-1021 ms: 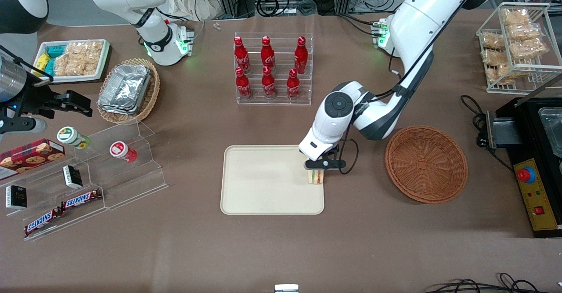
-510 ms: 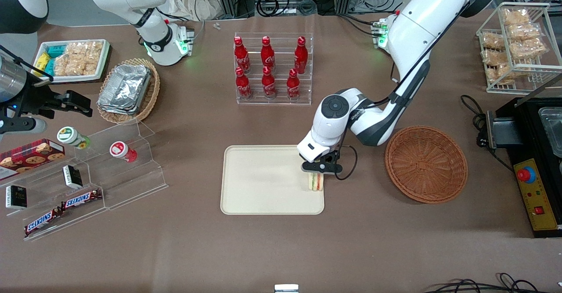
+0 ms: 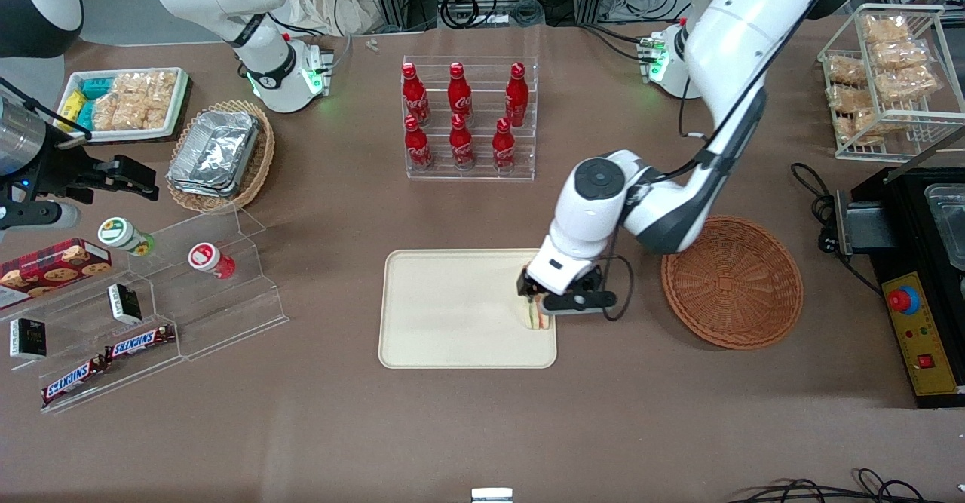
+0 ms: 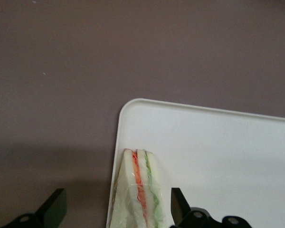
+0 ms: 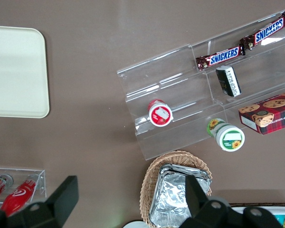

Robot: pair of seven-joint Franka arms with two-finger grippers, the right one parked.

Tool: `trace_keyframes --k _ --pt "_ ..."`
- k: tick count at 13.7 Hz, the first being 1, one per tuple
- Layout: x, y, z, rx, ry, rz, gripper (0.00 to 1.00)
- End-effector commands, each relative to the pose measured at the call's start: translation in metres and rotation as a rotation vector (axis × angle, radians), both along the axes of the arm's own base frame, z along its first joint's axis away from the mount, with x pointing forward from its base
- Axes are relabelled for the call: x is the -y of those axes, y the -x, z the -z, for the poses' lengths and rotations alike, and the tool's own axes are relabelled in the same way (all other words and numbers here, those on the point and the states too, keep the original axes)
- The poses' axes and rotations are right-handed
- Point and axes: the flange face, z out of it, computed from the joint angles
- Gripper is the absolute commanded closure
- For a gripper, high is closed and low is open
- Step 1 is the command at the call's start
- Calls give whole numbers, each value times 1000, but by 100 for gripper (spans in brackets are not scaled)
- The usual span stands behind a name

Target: Place sandwich from basket to tray

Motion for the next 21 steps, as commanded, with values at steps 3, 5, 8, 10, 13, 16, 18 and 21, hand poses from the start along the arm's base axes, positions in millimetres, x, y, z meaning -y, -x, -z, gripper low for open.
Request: trace_keyframes --k 3,5,8,10,13,16,18,21 --pt "-67 0 -89 -79 -49 -103 1" --pt "-100 7 -122 -168 -52 -40 1" --pt "-165 17 -174 -245 -20 -23 1" --pt "-193 32 -206 -265 -39 -29 1" --pt "-247 62 -247 -311 -60 -2 1" --pt "-282 97 -262 -323 -76 2 1" --pt "-289 109 -262 -326 -87 -4 1" --pt "-289 103 -264 -321 -89 -10 1"
